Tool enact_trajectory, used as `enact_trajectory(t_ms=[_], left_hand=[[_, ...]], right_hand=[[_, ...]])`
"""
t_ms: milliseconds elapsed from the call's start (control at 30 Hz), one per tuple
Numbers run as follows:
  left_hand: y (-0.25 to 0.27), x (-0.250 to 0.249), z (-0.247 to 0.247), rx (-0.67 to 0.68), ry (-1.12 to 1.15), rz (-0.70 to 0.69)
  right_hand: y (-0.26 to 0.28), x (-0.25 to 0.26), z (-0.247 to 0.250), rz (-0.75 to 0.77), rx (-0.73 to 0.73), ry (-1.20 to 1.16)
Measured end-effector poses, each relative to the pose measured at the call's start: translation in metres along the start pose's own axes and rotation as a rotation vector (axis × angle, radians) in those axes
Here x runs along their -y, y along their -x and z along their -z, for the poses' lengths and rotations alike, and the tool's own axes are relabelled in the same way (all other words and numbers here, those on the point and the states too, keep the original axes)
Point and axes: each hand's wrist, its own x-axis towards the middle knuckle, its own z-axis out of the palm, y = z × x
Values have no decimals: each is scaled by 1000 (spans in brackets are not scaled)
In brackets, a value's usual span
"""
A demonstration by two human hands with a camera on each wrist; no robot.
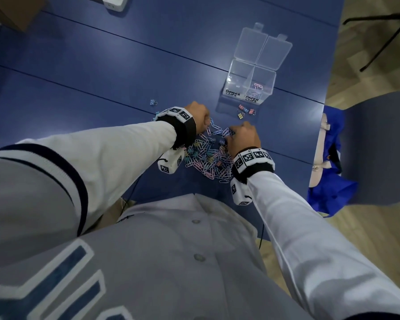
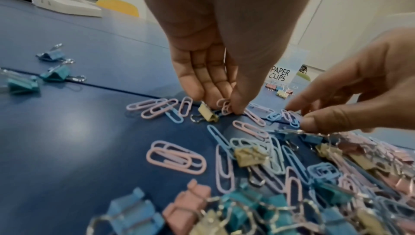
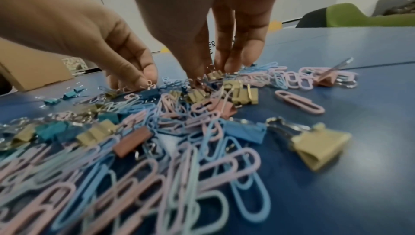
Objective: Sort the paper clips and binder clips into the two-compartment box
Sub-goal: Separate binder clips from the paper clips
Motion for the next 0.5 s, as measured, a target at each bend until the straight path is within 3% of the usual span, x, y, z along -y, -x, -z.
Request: enact_trajectory(t_ms=[200,333,500], left_hand=[[4,-1,2,-51,78,-11],[4,-4,1,-54,112,-34],[0,-8,-2,-57,99,-107]], right_hand=[[-10,3,5,17,39,55],[-10,-1,5,36,-19,48],[-13,-18,17,-120,-81,-173]])
